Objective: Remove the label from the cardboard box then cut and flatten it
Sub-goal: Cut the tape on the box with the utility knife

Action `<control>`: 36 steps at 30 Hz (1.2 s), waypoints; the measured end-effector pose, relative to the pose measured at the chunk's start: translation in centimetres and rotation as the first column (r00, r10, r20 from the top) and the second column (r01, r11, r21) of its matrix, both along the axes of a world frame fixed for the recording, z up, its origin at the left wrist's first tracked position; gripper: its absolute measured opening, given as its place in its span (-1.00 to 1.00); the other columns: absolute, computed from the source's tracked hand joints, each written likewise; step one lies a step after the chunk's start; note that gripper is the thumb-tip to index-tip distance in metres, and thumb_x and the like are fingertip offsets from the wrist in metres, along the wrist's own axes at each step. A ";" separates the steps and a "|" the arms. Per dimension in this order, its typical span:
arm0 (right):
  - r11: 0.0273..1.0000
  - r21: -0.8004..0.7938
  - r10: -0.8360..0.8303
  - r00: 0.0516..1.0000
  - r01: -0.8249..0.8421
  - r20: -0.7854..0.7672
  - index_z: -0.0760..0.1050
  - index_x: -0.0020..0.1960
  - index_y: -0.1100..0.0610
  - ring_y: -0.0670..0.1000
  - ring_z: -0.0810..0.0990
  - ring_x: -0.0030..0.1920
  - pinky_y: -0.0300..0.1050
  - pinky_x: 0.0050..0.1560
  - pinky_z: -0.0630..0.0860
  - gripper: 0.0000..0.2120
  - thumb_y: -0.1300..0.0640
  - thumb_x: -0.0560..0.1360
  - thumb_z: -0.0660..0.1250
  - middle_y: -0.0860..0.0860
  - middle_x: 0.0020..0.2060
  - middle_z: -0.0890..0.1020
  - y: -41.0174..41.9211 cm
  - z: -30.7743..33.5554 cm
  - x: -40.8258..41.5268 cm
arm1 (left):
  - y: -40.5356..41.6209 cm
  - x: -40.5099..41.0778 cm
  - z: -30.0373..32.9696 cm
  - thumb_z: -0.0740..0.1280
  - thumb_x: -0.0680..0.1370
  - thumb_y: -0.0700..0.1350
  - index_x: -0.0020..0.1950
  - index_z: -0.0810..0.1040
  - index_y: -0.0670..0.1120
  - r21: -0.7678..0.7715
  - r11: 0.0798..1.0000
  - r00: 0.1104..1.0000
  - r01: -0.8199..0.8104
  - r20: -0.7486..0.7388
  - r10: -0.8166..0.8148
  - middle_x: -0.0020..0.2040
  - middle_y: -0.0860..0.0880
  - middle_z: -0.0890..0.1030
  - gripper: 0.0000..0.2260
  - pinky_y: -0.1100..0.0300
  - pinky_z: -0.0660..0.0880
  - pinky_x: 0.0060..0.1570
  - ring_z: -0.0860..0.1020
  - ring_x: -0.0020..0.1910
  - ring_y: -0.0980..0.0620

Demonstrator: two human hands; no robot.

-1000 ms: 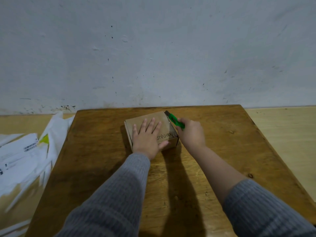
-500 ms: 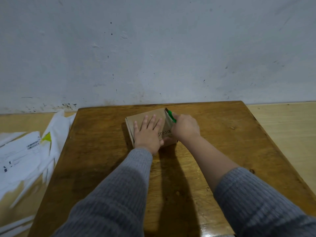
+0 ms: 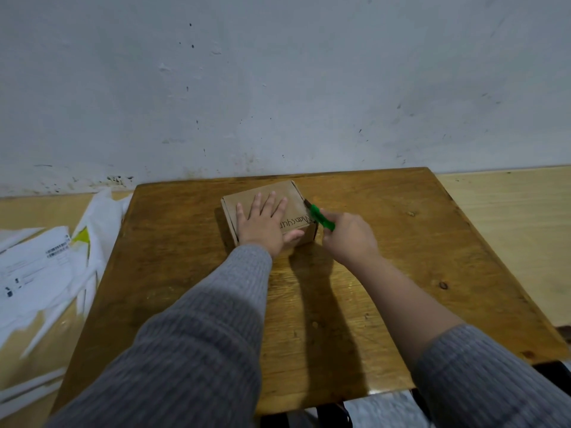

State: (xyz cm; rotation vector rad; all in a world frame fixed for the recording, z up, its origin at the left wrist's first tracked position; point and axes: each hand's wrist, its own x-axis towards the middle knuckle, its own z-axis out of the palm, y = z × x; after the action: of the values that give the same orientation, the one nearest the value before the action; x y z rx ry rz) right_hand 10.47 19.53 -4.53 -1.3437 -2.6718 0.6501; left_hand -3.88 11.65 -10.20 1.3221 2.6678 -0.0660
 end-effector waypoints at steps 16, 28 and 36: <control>0.999 0.033 0.010 1.000 -0.011 0.024 0.36 0.40 -0.06 0.09 0.62 -0.05 -0.13 -0.23 0.49 -0.51 0.16 0.49 0.26 0.07 0.09 0.64 -0.4 0.3 -0.8 | -0.2 1.0 0.1 -0.07 0.57 0.34 0.58 -0.22 0.12 0.024 1.000 1.000 -0.009 0.018 0.008 0.58 0.04 -0.26 -0.34 -0.27 -0.19 0.46 -0.27 0.55 -0.07; 0.999 -0.013 -0.048 0.994 0.047 -0.103 0.34 0.40 -0.13 -0.02 0.56 -0.25 -0.19 -0.40 0.43 -0.56 0.14 0.55 0.22 0.02 0.04 0.61 -0.4 -0.4 3.0 | -0.4 1.0 0.2 -0.07 0.56 0.37 0.58 -0.19 0.12 0.039 0.999 0.999 -0.010 0.051 0.007 0.58 0.05 -0.25 -0.32 -0.26 -0.20 0.46 -0.27 0.55 -0.06; 0.861 -0.502 -0.355 0.805 0.083 -0.476 0.46 0.33 -0.05 -0.04 0.46 -0.42 -0.17 -0.46 0.45 -0.66 0.09 0.56 0.28 0.06 -0.24 0.58 2.8 0.9 1.4 | -0.5 1.1 0.4 -0.11 0.55 0.38 0.57 -0.24 0.13 0.021 1.000 0.996 -0.013 0.084 0.012 0.56 0.05 -0.31 -0.32 -0.26 -0.23 0.46 -0.33 0.53 -0.05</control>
State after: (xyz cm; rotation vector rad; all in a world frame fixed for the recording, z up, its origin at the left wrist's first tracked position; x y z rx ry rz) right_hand 11.91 22.30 -3.66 -1.2664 -1.9139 1.4526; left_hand -2.74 11.14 -9.78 1.2847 2.6136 0.0196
